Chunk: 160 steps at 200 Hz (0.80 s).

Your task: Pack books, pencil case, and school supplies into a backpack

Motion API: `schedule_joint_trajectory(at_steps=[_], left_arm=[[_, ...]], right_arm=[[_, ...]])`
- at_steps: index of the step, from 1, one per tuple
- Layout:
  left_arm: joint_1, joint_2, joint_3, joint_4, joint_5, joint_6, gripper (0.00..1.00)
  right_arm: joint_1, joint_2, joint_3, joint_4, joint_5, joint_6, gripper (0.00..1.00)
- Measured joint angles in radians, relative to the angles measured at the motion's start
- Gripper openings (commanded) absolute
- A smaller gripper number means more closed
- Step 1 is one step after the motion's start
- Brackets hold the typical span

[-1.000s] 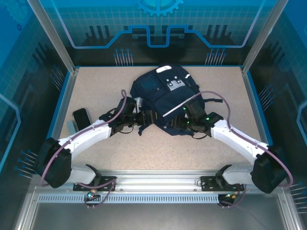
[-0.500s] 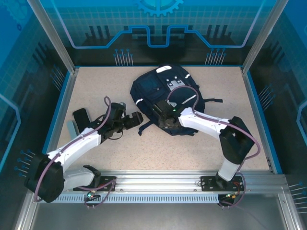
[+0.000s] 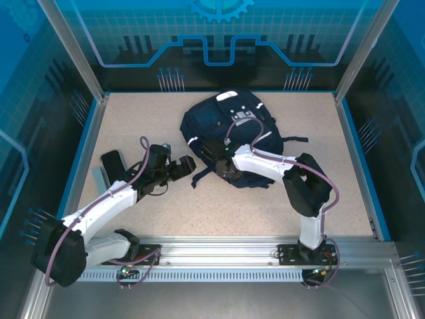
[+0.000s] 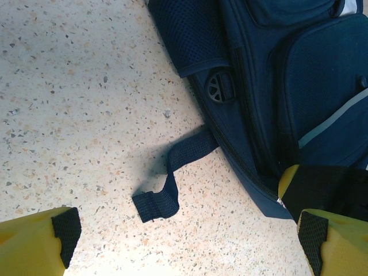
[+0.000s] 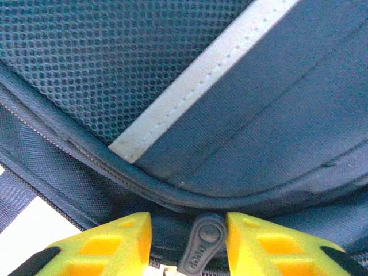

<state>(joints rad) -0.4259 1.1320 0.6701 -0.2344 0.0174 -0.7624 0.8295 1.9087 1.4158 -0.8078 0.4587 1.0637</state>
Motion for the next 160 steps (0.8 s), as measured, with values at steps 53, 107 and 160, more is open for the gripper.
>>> schedule_joint_trajectory(at_steps=[53,107,160], left_arm=[[0.005,0.021,-0.008,0.053,0.064,-0.061,0.99],[0.005,0.195,-0.009,0.196,0.184,-0.173,0.91],[0.005,0.423,0.026,0.371,0.262,-0.290,0.72]], right_arm=[[0.011,0.000,0.000,-0.022,0.010,0.012,0.12],[0.021,-0.050,-0.046,0.023,0.016,-0.019,0.00],[0.022,-0.154,-0.130,0.075,0.013,-0.040,0.00]])
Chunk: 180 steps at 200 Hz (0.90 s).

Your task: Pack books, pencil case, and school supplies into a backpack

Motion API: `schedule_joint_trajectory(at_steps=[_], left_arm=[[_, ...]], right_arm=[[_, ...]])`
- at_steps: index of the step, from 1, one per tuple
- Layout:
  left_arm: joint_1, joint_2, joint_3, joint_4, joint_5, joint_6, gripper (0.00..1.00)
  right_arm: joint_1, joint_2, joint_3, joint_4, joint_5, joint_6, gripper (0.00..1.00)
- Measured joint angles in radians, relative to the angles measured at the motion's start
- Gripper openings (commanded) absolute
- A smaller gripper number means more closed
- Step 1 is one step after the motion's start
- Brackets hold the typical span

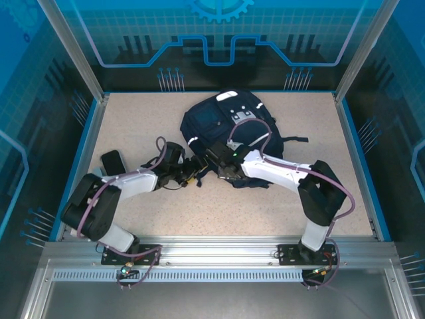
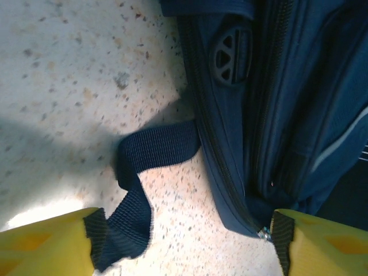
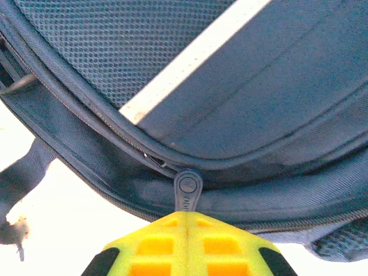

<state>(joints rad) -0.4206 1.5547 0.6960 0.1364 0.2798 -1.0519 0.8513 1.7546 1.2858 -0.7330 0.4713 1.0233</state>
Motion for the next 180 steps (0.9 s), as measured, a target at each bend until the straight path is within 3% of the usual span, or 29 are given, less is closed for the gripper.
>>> schedule_joint_trajectory(at_steps=[55,72,93,112,146,180], left_arm=[[-0.001,0.132,0.053,0.119,0.033,-0.045,0.60],[-0.001,0.140,0.064,0.132,0.033,-0.049,0.57],[-0.001,0.149,0.078,0.140,0.033,-0.048,0.54],[-0.001,0.167,0.088,0.140,0.033,-0.048,0.52],[-0.001,0.206,0.104,0.138,0.033,-0.049,0.50],[-0.001,0.230,0.131,0.140,0.042,-0.050,0.41]], right_arm=[[0.000,-0.029,-0.046,0.021,-0.009,-0.003,0.01],[-0.001,-0.029,-0.052,0.028,-0.026,-0.007,0.10],[-0.003,-0.029,-0.052,0.043,-0.055,-0.018,0.29],[-0.008,-0.029,-0.052,0.050,-0.066,-0.027,0.38],[-0.021,-0.029,-0.052,0.053,-0.072,-0.029,0.42],[-0.049,-0.029,-0.051,0.055,-0.090,-0.029,0.41]])
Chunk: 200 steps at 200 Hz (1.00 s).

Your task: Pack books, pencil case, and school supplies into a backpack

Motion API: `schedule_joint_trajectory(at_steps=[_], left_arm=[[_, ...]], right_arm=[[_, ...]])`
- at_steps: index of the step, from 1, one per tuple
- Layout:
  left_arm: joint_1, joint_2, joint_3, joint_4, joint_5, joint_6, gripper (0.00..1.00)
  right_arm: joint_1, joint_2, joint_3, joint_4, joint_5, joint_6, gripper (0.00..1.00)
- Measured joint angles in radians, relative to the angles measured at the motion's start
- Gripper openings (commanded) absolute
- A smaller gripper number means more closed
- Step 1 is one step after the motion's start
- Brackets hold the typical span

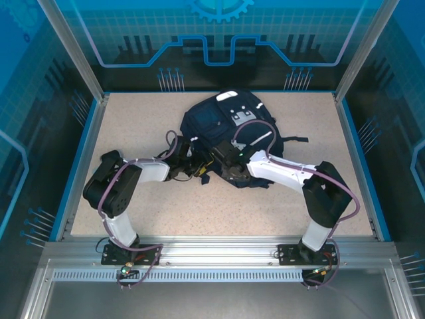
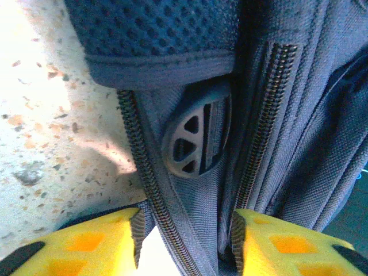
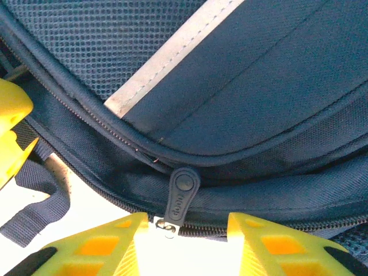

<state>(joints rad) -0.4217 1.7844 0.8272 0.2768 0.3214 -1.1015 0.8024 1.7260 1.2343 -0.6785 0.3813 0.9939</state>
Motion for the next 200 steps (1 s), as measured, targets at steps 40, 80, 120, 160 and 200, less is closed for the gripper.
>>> schedule_joint_trajectory(at_steps=[40,80,120,160,200], left_arm=[[0.000,0.031,0.014,0.003,0.015,0.000,0.34],[0.000,0.035,0.015,0.002,0.018,0.000,0.25],[0.000,0.042,0.015,0.002,0.017,-0.001,0.09],[0.000,0.042,0.023,-0.010,0.017,0.013,0.01],[0.000,0.042,0.032,-0.034,0.018,0.047,0.00]], right_arm=[[-0.027,0.025,0.011,0.018,-0.034,-0.002,0.39],[-0.031,0.070,0.024,0.031,-0.070,-0.009,0.35],[-0.031,0.103,0.035,0.027,-0.066,-0.022,0.20],[-0.031,0.104,0.035,0.014,-0.035,-0.026,0.03],[-0.029,0.034,-0.006,-0.009,0.041,-0.026,0.00]])
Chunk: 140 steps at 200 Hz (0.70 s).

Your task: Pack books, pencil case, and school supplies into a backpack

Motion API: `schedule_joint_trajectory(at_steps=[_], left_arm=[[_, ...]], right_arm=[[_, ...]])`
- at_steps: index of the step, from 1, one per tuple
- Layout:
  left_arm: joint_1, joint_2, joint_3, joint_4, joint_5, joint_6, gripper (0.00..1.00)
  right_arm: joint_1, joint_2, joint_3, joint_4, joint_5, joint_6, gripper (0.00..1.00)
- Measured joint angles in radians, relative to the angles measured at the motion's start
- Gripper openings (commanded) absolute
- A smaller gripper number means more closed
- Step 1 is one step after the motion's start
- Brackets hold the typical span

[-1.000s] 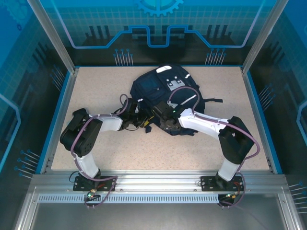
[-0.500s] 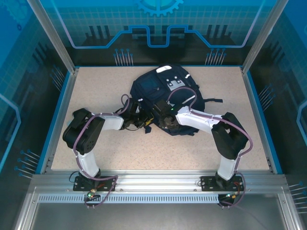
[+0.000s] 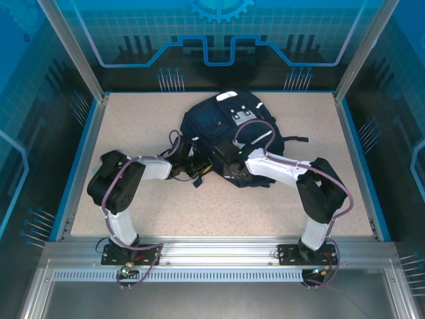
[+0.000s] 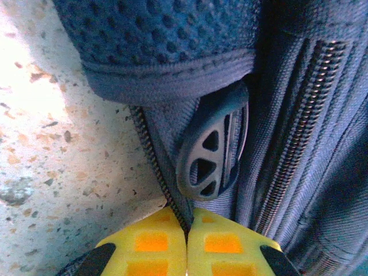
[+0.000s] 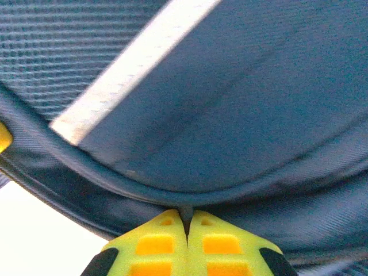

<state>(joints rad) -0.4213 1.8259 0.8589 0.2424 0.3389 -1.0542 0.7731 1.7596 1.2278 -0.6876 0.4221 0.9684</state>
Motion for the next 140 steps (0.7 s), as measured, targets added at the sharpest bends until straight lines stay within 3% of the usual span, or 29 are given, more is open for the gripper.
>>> schedule_joint_trajectory(at_steps=[49,88,140], left_arm=[[0.023,-0.024,0.000,-0.041,0.000,0.044,0.00],[0.078,-0.064,0.000,-0.090,0.014,0.080,0.00],[0.228,-0.107,0.043,-0.264,-0.014,0.241,0.43]], right_arm=[[-0.040,-0.128,-0.112,-0.060,0.149,0.011,0.00],[-0.087,-0.177,-0.147,-0.063,0.168,-0.006,0.00],[-0.023,-0.158,-0.087,0.015,0.084,-0.148,0.00]])
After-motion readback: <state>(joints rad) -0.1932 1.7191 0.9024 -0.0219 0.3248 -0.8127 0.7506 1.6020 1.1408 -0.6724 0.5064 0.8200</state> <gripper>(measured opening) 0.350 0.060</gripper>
